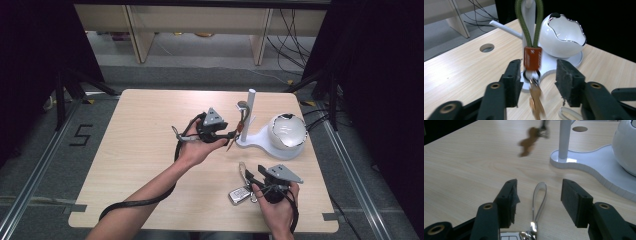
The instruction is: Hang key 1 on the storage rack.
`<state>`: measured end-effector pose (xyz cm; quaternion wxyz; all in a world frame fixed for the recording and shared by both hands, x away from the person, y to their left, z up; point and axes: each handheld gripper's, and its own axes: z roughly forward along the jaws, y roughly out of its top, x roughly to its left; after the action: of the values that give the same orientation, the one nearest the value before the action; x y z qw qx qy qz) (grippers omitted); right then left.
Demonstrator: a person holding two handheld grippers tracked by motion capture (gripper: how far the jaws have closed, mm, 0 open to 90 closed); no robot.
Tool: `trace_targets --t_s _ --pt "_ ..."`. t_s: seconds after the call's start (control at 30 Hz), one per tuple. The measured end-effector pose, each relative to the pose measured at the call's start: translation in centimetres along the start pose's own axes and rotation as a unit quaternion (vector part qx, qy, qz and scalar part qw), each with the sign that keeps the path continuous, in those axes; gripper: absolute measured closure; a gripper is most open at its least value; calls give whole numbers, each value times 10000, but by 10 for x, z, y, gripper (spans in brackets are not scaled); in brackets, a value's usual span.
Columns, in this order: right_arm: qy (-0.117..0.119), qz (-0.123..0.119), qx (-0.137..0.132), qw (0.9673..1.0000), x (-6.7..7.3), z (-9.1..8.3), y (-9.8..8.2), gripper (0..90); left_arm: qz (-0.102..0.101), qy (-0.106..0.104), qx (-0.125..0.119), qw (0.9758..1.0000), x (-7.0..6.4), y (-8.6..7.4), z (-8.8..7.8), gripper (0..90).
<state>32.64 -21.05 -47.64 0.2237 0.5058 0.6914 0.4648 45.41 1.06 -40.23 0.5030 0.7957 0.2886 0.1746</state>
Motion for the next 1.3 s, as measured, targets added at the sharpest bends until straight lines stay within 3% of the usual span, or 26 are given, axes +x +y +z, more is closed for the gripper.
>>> trace_targets --t_s 0.1,0.2,0.23,0.37,0.4,0.43,0.5,0.53,0.57,0.6,0.63,0.73,0.77,0.8,0.9,0.97,1.0,1.17,1.3 --pt "6 -76 -17 10000 -2 0 0 477 51 33 10 10000 2 -2 -6 491" --pt "-25 34 2 10000 0 -1 1 479 54 53 46 10000 6 -7 -19 445" --pt "-53 -105 48 9999 -3 -2 2 481 99 69 78 9999 9 -10 -25 423" --pt "-56 -46 78 9999 -6 -3 4 512 172 289 172 9993 18 -28 -54 381" --pt "-60 216 91 9997 -3 -4 4 519 126 332 195 9992 21 -34 -61 374" --pt "-120 20 118 9999 -8 -4 6 528 120 362 218 9990 24 -40 -69 369" --pt "-109 134 195 9997 -10 -6 7 550 -1 433 172 9989 29 -54 -82 365" --pt "-136 220 252 9993 -13 -6 8 569 -116 518 166 9985 34 -69 -95 362" --pt "-136 220 252 9993 -13 -6 8 569 -116 518 166 9985 34 -69 -95 361" --pt "-165 256 343 9989 -15 -6 9 583 -234 596 170 9978 40 -84 -108 359" --pt "-165 256 343 9989 -15 -6 9 583 -234 596 170 9978 40 -84 -108 358" --pt "-238 260 515 9981 -16 -6 10 595 -456 777 137 9958 49 -106 -127 356" --pt "-277 156 539 9980 -18 -3 10 597 -516 818 115 9952 50 -110 -131 355" --pt "-302 149 711 9969 -17 -4 11 597 -608 936 88 9937 53 -120 -141 354" --pt "-315 152 753 9966 -17 -2 11 597 -747 991 41 9923 54 -128 -148 353" --pt "-375 205 852 9954 -18 -1 11 597 -975 952 -71 9906 53 -134 -153 353" --pt "-430 277 934 9943 -18 -3 13 596 -1012 1014 -125 9896 51 -138 -156 350" --pt "-438 307 912 9944 -18 -5 16 585 -1115 974 -180 9888 48 -144 -156 349" --pt "-467 190 935 9943 -16 -6 22 571 -1172 1003 -166 9879 46 -149 -155 349"
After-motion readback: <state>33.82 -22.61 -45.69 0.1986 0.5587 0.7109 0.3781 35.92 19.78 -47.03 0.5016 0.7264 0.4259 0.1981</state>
